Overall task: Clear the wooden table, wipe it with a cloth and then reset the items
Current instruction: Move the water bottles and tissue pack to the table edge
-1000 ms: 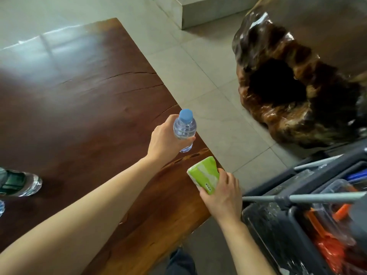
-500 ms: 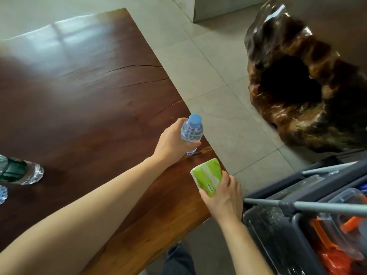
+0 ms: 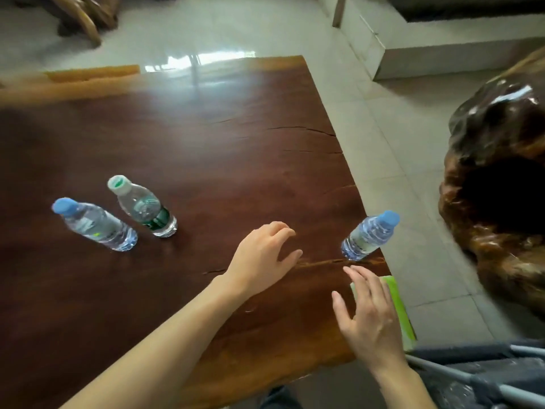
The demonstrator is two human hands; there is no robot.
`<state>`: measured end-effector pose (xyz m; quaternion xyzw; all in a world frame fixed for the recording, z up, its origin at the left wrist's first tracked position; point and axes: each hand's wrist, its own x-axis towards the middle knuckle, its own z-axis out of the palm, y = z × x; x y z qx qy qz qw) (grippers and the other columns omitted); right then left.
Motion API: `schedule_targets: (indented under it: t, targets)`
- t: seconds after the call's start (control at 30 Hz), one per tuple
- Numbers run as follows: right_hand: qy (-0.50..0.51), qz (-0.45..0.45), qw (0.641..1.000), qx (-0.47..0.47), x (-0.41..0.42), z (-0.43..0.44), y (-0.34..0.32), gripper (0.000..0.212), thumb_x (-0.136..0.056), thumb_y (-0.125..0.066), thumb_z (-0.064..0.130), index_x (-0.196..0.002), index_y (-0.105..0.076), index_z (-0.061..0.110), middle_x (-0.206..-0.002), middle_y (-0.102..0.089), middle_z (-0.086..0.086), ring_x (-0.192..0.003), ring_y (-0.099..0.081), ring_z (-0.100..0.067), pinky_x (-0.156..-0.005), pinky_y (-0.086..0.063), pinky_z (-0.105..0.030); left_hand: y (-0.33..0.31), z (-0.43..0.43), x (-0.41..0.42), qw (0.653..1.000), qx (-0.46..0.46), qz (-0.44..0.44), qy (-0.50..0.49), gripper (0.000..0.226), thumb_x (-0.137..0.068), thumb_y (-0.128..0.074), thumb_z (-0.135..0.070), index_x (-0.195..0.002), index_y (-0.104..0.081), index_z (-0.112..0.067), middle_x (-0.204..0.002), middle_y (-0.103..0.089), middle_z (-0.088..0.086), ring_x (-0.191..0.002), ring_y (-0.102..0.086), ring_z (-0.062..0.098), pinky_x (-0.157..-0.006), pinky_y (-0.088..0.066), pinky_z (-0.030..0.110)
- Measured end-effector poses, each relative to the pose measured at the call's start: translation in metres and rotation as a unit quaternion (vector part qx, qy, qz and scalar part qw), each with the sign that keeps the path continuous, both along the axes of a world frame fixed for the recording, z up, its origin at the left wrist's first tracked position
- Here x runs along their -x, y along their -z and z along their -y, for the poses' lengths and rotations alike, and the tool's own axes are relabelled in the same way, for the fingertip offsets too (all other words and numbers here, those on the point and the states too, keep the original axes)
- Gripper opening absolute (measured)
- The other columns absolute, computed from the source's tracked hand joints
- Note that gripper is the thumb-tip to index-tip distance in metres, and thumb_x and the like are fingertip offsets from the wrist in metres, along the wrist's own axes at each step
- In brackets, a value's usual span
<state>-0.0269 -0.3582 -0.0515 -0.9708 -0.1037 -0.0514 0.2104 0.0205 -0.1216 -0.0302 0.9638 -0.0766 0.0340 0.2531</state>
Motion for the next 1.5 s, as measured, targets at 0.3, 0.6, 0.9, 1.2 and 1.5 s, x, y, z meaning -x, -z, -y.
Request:
schedule_targets:
  t: [0.3,0.6,0.9,1.2,1.5]
  targets:
    - [-0.185,0.030,0.979,-0.073,0.015,-0.169,-0.037,0.016,-0.088,-0.071,0.023,-0.103,-0.068,0.018,-0.101,-0.067,0.002,-0.092,-0.061,-0.013,-0.085,-0.057,-0.031,-0.021,-0.150,0.128,0.981,-0.028,0.025,-0.191,0.016,-0.087,-0.063,-0.037,-0.086,-0.067,-0.022,-0.089,-0.062,-0.008,-0.083,-0.058,0.015,-0.078,-0.047,0.032]
    - [-0.173,-0.052,0.969,-0.166,0.015,-0.298,-0.049,0.021,-0.088,-0.071,0.023,-0.107,-0.066,0.017,-0.099,-0.064,0.004,-0.083,-0.063,-0.014,-0.078,-0.057,-0.037,-0.023,-0.240,0.180,0.917,0.085,0.024,-0.389,0.014,-0.084,-0.072,-0.031,-0.093,-0.065,-0.023,-0.089,-0.062,-0.010,-0.084,-0.062,0.014,-0.073,-0.053,0.035]
    - [-0.157,-0.099,0.968,-0.166,-0.039,-0.355,-0.028,0.071,-0.080,-0.080,0.033,-0.140,-0.047,0.014,-0.135,-0.053,-0.005,-0.121,-0.057,-0.022,-0.101,-0.050,-0.042,0.001,-0.276,0.143,0.879,0.140,0.018,-0.455,0.057,-0.075,-0.079,-0.036,-0.124,-0.054,-0.022,-0.113,-0.059,-0.006,-0.098,-0.062,0.014,-0.081,-0.053,0.034]
    - [-0.178,-0.164,0.953,-0.184,-0.085,-0.387,0.003,0.094,-0.073,-0.085,0.040,-0.150,-0.035,0.018,-0.150,-0.046,-0.002,-0.138,-0.046,-0.019,-0.115,-0.041,-0.040,0.021,-0.303,0.086,0.853,0.189,0.009,-0.486,0.094,-0.068,-0.086,-0.042,-0.146,-0.038,-0.021,-0.144,-0.048,0.000,-0.128,-0.053,0.017,-0.097,-0.051,0.044]
    - [-0.187,-0.163,0.946,-0.207,-0.104,-0.387,0.014,0.074,-0.071,-0.084,0.047,-0.134,-0.052,0.024,-0.124,-0.066,0.006,-0.110,-0.064,-0.012,-0.096,-0.053,-0.030,0.027,-0.308,0.059,0.859,0.149,0.048,-0.488,0.069,-0.067,-0.089,-0.031,-0.126,-0.057,-0.016,-0.118,-0.068,0.001,-0.109,-0.064,0.026,-0.090,-0.050,0.037]
